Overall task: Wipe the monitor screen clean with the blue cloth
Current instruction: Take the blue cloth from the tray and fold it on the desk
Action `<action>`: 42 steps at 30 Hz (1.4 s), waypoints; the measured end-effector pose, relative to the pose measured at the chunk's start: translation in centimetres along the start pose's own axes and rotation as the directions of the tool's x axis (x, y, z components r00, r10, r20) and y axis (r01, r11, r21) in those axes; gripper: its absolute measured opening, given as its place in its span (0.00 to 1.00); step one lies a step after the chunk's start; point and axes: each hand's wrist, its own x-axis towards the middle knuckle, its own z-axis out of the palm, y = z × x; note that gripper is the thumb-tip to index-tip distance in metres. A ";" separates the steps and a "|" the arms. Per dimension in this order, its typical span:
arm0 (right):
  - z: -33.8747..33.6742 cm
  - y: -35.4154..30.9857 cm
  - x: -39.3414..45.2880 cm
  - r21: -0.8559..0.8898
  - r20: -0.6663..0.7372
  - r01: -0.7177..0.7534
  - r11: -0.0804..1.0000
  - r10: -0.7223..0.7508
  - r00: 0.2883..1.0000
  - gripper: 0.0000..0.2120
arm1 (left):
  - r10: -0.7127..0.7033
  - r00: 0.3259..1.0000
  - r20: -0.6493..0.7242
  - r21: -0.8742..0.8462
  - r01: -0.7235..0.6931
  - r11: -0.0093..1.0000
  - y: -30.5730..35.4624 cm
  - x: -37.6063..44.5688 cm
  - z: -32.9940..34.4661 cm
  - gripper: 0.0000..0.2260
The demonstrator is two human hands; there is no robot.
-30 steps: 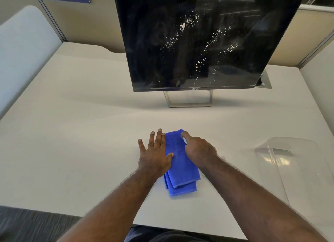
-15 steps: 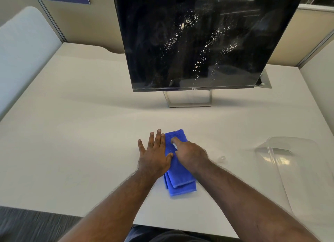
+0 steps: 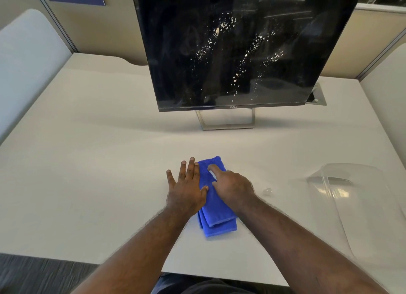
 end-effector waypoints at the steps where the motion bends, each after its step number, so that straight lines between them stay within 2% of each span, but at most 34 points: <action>1: 0.0 0.0 0.0 -0.001 0.025 -0.019 1.000 0.019 1.000 0.17 | 0.000 1.000 0.002 -0.002 0.000 1.000 0.0 0.0 0.0 0.34; 3: 0.0 0.0 0.0 0.020 0.025 -0.040 0.999 0.039 0.999 0.14 | 0.002 1.000 -0.002 -0.002 -0.002 1.000 0.1 0.1 0.1 0.34; 6: 0.2 0.1 0.0 0.060 -0.041 0.020 0.998 -0.018 0.999 0.14 | -0.001 1.000 0.006 -0.005 0.001 1.000 0.1 0.3 0.1 0.33; 11: 0.2 0.4 -0.4 0.127 -0.017 0.026 0.992 -0.024 1.000 0.08 | -0.017 1.000 0.012 -0.027 0.018 0.999 0.1 0.5 -0.1 0.34; 12: -0.1 0.6 -0.5 0.163 -0.039 0.038 0.986 -0.032 0.999 0.09 | -0.020 1.000 0.018 -0.029 0.021 0.999 0.1 0.6 -0.3 0.35; 15: -1.8 2.1 -0.9 0.365 -0.167 0.113 0.924 -0.054 0.984 0.23 | -0.012 0.998 0.063 -0.009 0.012 1.000 0.2 1.1 -1.0 0.39; 18: -3.5 5.2 -1.0 0.605 -0.328 0.132 0.785 0.095 0.940 0.28 | -0.010 0.995 0.101 0.022 0.007 1.000 0.5 1.8 -1.8 0.43; 21: -4.6 9.6 -1.4 0.668 -0.403 0.126 0.733 0.214 0.890 0.18 | -0.015 0.994 0.106 0.039 0.011 0.999 1.0 2.4 -2.3 0.44; 23: -4.7 12.4 -2.3 0.704 -0.392 0.095 0.704 0.273 0.879 0.12 | -0.024 0.994 0.111 0.049 0.018 0.999 1.4 2.7 -2.5 0.45; 25: -4.2 14.3 -3.2 0.715 -0.384 0.062 0.697 0.317 0.867 0.10 | -0.034 0.993 0.113 0.052 0.029 0.998 1.5 3.0 -2.7 0.45; 30: -2.6 16.6 -5.0 0.714 -0.372 -0.028 0.700 0.412 0.832 0.09 | -0.013 0.991 0.132 0.046 0.007 0.999 1.7 3.9 -3.0 0.47; 35: -1.2 17.0 -5.8 0.749 -0.324 -0.077 0.658 0.466 0.824 0.10 | -0.007 0.990 0.141 0.038 0.002 0.999 1.4 4.5 -3.0 0.47; 42: -0.6 17.3 -5.7 0.743 -0.309 -0.106 0.661 0.478 0.822 0.11 | -0.032 0.987 0.158 -0.108 0.050 0.993 1.3 4.8 -3.0 0.34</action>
